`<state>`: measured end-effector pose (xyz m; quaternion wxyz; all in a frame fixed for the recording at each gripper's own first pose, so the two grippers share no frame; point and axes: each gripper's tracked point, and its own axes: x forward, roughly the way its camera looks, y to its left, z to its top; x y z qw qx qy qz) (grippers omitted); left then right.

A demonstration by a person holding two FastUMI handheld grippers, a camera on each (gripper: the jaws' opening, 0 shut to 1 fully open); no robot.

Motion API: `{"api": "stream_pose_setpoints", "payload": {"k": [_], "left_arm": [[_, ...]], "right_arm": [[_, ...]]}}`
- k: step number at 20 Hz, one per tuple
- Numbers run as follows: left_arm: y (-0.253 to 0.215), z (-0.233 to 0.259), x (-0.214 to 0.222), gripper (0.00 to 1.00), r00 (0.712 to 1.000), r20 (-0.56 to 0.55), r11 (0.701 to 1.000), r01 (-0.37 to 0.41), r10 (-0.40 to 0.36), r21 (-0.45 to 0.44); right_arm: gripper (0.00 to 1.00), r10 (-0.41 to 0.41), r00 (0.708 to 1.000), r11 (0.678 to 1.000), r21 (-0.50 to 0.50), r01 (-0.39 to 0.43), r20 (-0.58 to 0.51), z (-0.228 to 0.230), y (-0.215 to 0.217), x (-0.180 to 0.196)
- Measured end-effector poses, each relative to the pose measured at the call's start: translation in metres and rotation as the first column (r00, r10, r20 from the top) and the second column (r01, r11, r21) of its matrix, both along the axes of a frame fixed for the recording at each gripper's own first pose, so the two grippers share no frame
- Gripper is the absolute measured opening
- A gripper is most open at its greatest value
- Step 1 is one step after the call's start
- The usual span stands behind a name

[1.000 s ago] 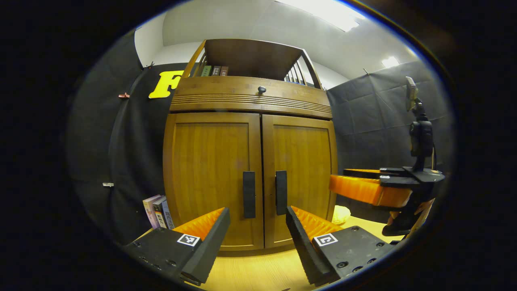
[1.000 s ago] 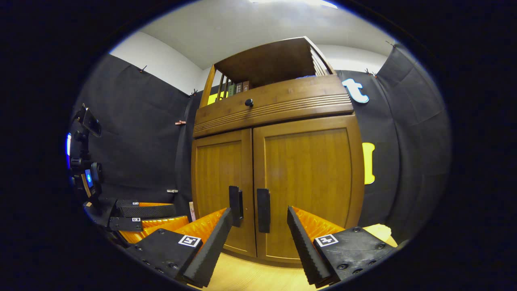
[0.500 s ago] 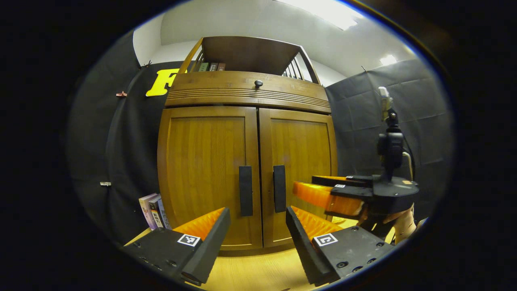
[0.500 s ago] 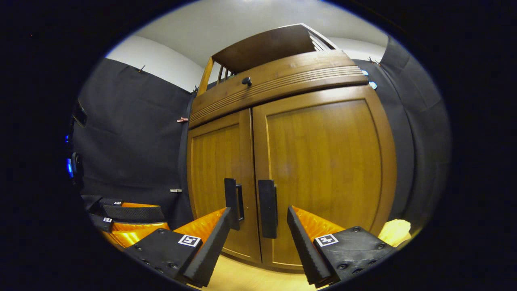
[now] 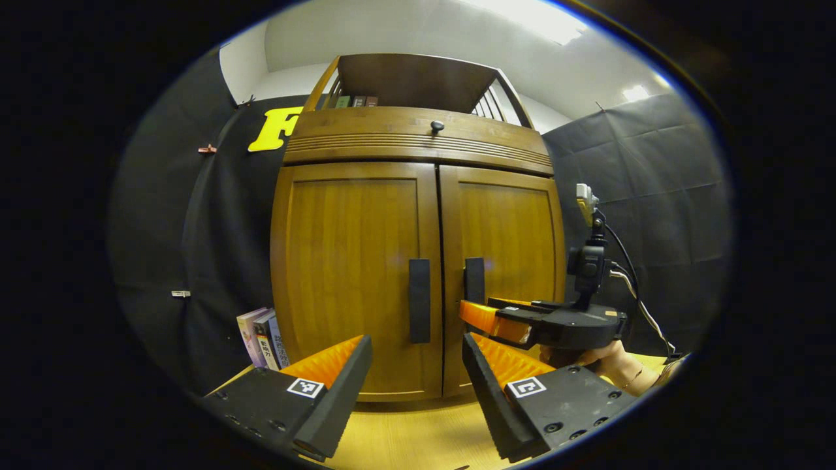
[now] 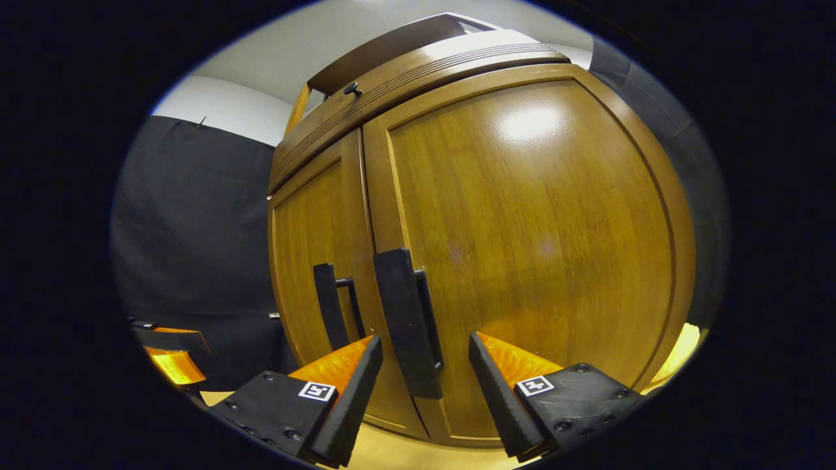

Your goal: Open the right door of the double-door shoe cabinet with the right hand, and open the left door with the left hand.

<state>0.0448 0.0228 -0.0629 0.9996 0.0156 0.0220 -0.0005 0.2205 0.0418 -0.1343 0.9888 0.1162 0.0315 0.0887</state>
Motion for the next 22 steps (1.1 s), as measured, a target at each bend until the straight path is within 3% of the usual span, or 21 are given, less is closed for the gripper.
{"api": "stream_pose_setpoints", "payload": {"k": [1,4,8,9,10,11,12,13,15,16,17,18,20,22], "left_arm": [[0.004,-0.002,0.003,0.87,1.000,-0.007,1.000,-0.009,0.009,-0.006],[0.013,-0.008,0.005,0.87,0.999,-0.027,0.999,-0.030,0.029,-0.016],[0.022,-0.008,0.002,0.84,0.998,-0.026,0.998,-0.054,0.053,-0.013],[0.024,-0.008,0.001,0.87,0.998,-0.025,0.998,-0.057,0.057,-0.013],[0.027,-0.008,-0.001,0.87,0.998,-0.025,0.998,-0.063,0.062,-0.013],[0.030,-0.007,-0.004,0.84,0.997,-0.023,0.997,-0.070,0.070,-0.013],[0.033,-0.006,-0.005,0.87,0.997,-0.021,0.997,-0.078,0.078,-0.016],[0.036,-0.007,-0.007,0.87,0.996,-0.019,0.996,-0.086,0.085,-0.019],[0.041,-0.007,-0.010,0.87,0.995,-0.018,0.995,-0.099,0.098,-0.028],[0.045,-0.008,-0.011,0.87,0.994,-0.018,0.994,-0.106,0.106,-0.030],[0.047,-0.007,-0.013,0.87,0.994,-0.017,0.993,-0.112,0.112,-0.033],[0.049,-0.006,-0.014,0.87,0.993,-0.015,0.993,-0.117,0.117,-0.035],[0.050,-0.005,-0.018,0.84,0.992,-0.008,0.992,-0.123,0.123,-0.040],[0.049,-0.004,-0.020,0.87,0.993,-0.004,0.992,-0.122,0.122,-0.043]], "right_arm": [[0.85,-0.016,1.000,1.000,-0.004,0.016,0.014,0.002,-0.003,0.002],[0.64,-0.026,0.998,1.000,-0.007,0.026,0.062,0.007,0.003,0.007],[0.64,-0.011,0.999,0.999,0.048,0.008,0.047,0.003,0.019,0.014],[0.63,-0.059,0.997,0.998,0.031,0.058,0.056,0.002,0.011,0.022],[0.49,-0.061,0.996,0.998,0.019,0.060,0.066,-0.005,0.014,0.034],[0.36,-0.063,0.995,0.998,-0.001,0.064,0.078,0.003,0.010,0.015],[0.36,-0.060,0.995,0.998,-0.017,0.062,0.083,0.003,0.010,0.013],[0.46,-0.058,0.994,0.998,-0.034,0.061,0.093,0.003,0.009,0.013],[0.33,-0.059,0.994,0.997,-0.041,0.063,0.092,0.003,0.009,0.011],[0.38,-0.058,0.994,0.997,-0.051,0.063,0.091,0.003,0.010,0.014],[0.24,-0.058,0.994,0.996,-0.060,0.064,0.097,0.004,0.011,0.006],[0.19,-0.053,0.994,0.996,-0.067,0.059,0.094,0.003,0.011,0.005],[0.24,-0.044,0.995,0.995,-0.084,0.051,0.084,0.005,0.014,-0.003],[0.19,-0.039,0.996,0.993,-0.107,0.047,0.080,0.006,0.015,-0.012]]}}
